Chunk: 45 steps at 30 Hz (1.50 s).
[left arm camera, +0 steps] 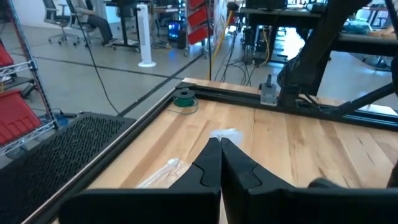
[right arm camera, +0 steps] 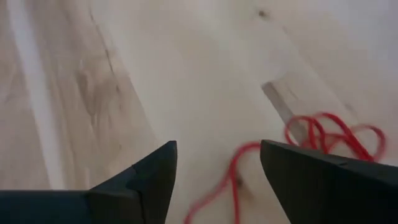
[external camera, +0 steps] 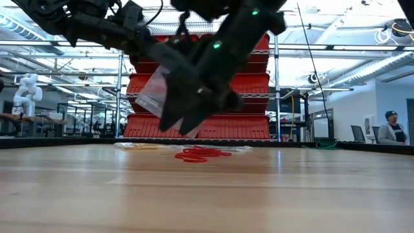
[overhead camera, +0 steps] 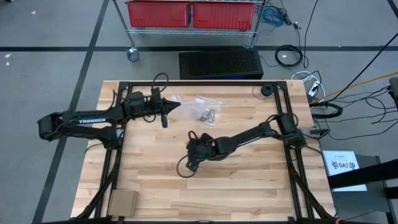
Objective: Sort rubber bands
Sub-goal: Put the red rubber band into the bottom right transparent zip bag
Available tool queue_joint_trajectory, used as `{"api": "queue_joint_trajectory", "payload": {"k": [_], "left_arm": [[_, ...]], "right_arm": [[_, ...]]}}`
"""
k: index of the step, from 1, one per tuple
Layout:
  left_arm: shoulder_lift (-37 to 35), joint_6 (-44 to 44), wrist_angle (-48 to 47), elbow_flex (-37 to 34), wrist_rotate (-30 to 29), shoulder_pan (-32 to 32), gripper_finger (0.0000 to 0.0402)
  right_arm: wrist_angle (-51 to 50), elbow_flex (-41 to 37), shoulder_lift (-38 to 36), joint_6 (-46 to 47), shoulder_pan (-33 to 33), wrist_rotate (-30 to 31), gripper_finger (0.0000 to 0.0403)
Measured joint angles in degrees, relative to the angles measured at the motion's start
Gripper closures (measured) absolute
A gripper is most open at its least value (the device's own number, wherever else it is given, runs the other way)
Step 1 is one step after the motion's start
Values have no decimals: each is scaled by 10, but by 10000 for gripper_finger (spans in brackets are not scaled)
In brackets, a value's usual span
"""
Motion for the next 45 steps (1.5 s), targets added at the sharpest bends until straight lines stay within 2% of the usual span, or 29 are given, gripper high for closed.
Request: {"api": "queue_joint_trajectory", "payload": {"k": [12, 15, 19, 21, 28, 33, 37, 45], "left_arm": [[-34, 18, -32, -2, 4, 0, 402], [-35, 19, -33, -2, 4, 0, 402], [-35, 27, -33, -2, 4, 0, 402], [-35, 28, -33, -2, 4, 0, 402], [-35, 29, -32, -2, 4, 0, 402], [-35, 31, -26, -2, 4, 0, 402], [-35, 30, -26, -2, 4, 0, 402], [-31, 29, -29, -2, 4, -29, 402]], "right_arm": [[-23, 27, 64, 101, -16, 29, 224], [-27, 27, 71, 112, -17, 29, 268], [-32, 26, 74, 101, -18, 31, 370], [-32, 26, 68, 86, -18, 29, 391], [-45, 20, 9, 16, -18, -42, 400], [-52, 22, -55, -34, -12, -67, 402], [-74, 22, -111, -65, -10, -67, 402], [-113, 23, -219, -145, -20, -27, 403]]}}
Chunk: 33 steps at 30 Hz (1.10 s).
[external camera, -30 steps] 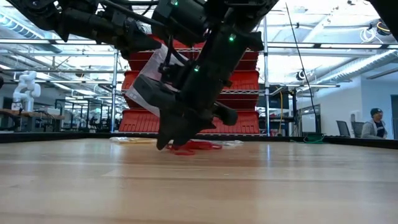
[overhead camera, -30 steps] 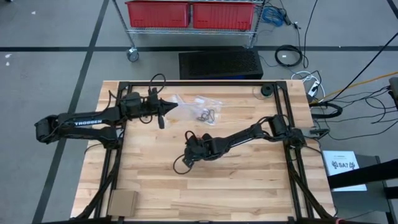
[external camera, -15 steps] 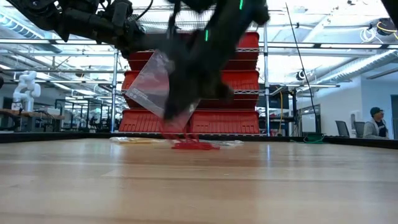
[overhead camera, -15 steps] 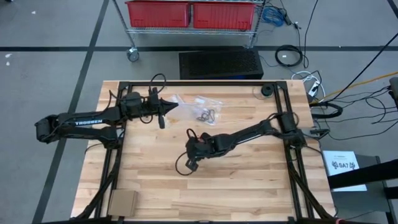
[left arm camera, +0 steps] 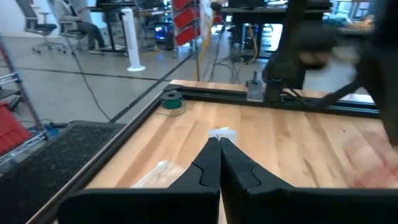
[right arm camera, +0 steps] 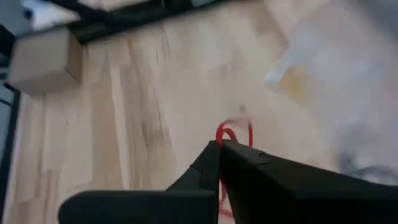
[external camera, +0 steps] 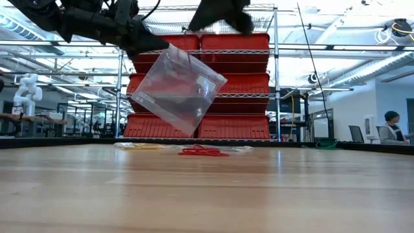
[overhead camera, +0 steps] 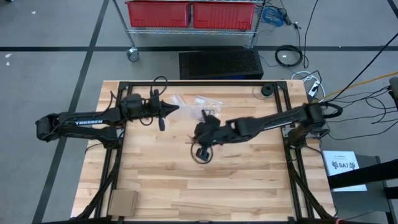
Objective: Sort rubber bands
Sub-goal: Put the red rubber band into the bottom right transparent zip bag
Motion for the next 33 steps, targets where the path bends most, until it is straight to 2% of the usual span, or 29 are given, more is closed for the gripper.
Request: {"api": "queue_joint_trajectory", "payload": {"k": [8, 20, 33], "left_arm": [[0, -1, 1, 0, 0, -44, 402], [0, -1, 1, 0, -14, -70, 402], [0, -1, -1, 0, -22, -70, 402]], "right_arm": [[-19, 0, -60, -73, -31, 44, 403], [-25, 0, -70, -111, -69, 10, 403], [-41, 32, -70, -115, -52, 11, 403]]}}
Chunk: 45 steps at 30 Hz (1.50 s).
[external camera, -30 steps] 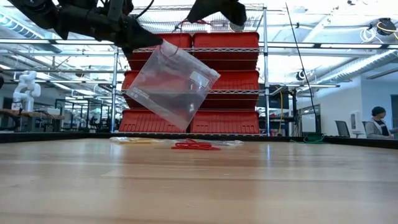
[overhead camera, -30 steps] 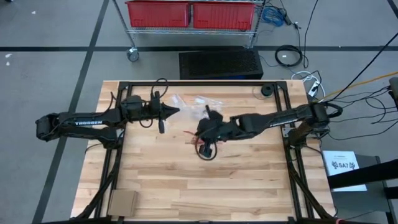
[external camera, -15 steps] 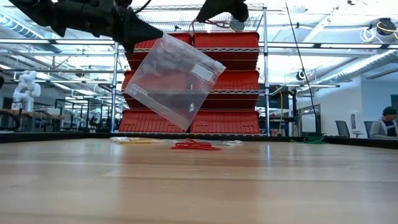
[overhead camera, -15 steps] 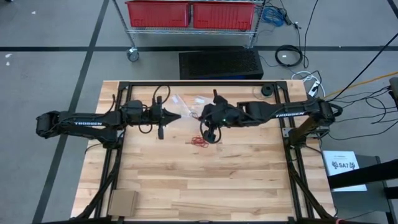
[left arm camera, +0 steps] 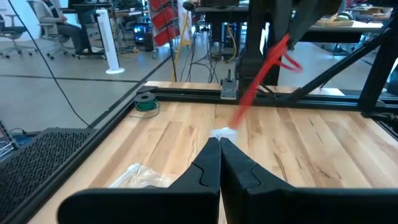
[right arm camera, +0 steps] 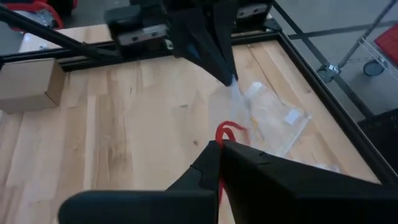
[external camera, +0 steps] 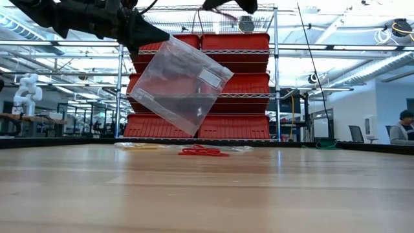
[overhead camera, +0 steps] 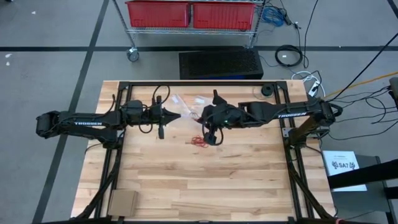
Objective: Sort rubber bands
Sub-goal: Put the red rubber band into the bottom right transparent zip bag
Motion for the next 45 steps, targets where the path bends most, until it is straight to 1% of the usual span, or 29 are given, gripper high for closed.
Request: {"api": "queue_joint_trajectory", "payload": {"k": [20, 25, 29, 38, 44, 45], "left_arm": [[0, 0, 0, 0, 0, 0, 402], [0, 0, -2, 0, 0, 0, 402], [0, 0, -2, 0, 0, 0, 402], [0, -1, -2, 0, 0, 0, 402], [0, -2, -1, 0, 0, -5, 402], [0, -2, 1, 0, 1, -7, 402]], "right_arm": [[-24, 6, 0, -2, -3, 3, 403], [-26, 10, 0, -11, -3, 20, 403], [-27, 10, 0, -13, -3, 20, 403], [-43, 10, 0, -3, -9, 13, 403], [-43, 10, 3, -3, -20, -4, 403], [-43, 10, 3, -4, -23, -15, 403]]}}
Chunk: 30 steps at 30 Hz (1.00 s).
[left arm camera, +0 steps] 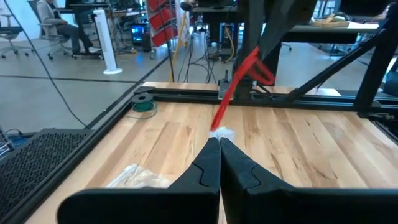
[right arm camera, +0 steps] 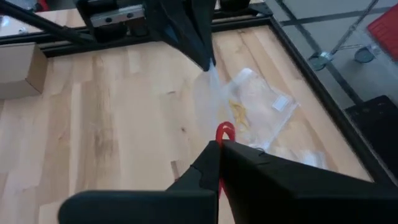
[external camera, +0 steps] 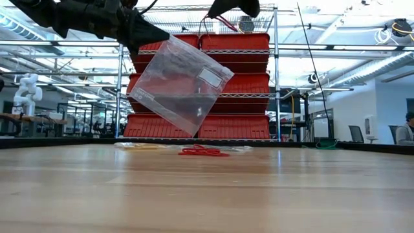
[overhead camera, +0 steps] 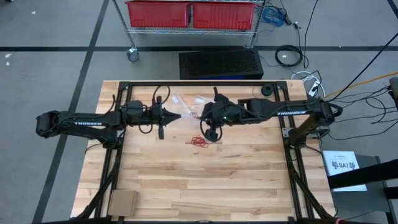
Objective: Sort rubber bands
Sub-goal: Put the red rubber band into the bottom right transparent zip bag
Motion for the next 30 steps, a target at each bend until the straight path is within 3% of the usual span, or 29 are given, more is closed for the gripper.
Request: {"api": "queue_joint_trajectory", "payload": {"k": [19, 30], "left_arm": [[0, 2, 2, 0, 3, -4, 402], [0, 2, 1, 0, 6, -7, 402]], "right_arm": [[-2, 0, 32, -23, -33, -79, 403], [12, 0, 67, -46, -76, -165, 403]]}}
